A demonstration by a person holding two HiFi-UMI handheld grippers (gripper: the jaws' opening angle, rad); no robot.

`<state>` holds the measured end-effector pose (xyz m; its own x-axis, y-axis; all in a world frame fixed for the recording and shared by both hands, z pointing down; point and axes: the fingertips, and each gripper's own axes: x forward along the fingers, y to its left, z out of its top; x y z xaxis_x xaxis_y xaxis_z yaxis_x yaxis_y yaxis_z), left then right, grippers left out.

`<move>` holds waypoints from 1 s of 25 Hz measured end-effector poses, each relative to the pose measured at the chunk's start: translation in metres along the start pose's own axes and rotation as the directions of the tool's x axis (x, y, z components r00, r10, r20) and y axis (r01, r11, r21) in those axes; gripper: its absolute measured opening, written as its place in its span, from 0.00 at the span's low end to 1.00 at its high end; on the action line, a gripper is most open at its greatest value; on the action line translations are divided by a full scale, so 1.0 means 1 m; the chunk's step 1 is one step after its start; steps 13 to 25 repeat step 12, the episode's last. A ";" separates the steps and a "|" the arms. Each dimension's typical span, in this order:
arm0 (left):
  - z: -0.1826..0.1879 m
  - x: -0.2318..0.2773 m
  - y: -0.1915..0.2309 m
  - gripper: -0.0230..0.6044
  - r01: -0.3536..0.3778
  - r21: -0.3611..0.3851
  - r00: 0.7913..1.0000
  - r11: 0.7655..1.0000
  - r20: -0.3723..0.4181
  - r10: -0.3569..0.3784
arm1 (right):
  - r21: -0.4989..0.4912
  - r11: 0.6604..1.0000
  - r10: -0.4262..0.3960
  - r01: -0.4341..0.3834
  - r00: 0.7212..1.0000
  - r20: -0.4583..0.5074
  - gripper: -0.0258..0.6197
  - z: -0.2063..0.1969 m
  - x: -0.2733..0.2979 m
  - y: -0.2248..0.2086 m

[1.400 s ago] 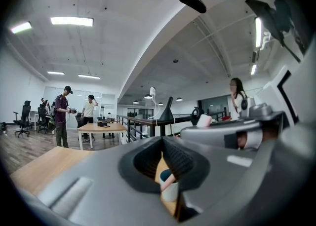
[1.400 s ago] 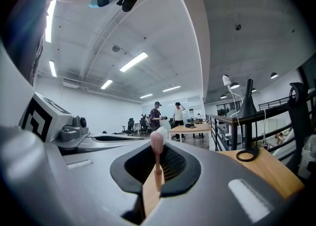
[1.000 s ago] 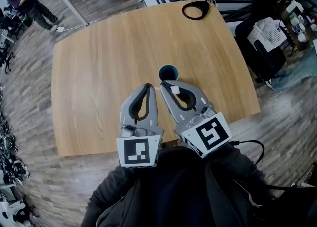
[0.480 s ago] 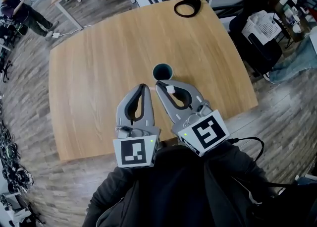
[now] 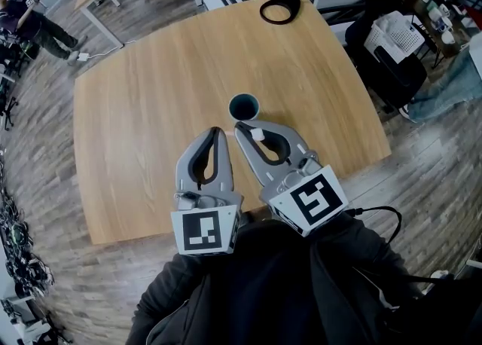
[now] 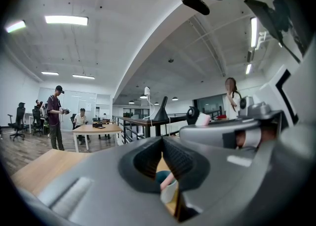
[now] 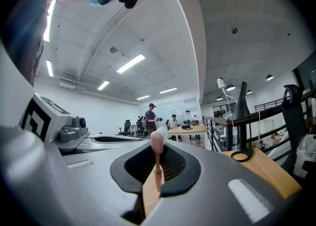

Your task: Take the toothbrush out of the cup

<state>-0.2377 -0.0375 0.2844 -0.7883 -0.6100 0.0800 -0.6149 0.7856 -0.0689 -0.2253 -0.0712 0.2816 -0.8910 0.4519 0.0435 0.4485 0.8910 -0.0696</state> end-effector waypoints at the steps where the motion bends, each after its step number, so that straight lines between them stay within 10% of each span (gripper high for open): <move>1: 0.000 0.000 -0.001 0.05 -0.002 0.000 1.000 1.000 0.000 0.002 | 0.000 1.000 0.002 -0.002 1.000 0.000 0.04 0.000 -0.001 0.000; 25: 0.003 -0.001 0.005 0.05 -0.005 -0.003 1.000 1.000 0.001 0.005 | -0.006 1.000 0.002 -0.002 1.000 -0.003 0.04 0.003 0.004 0.003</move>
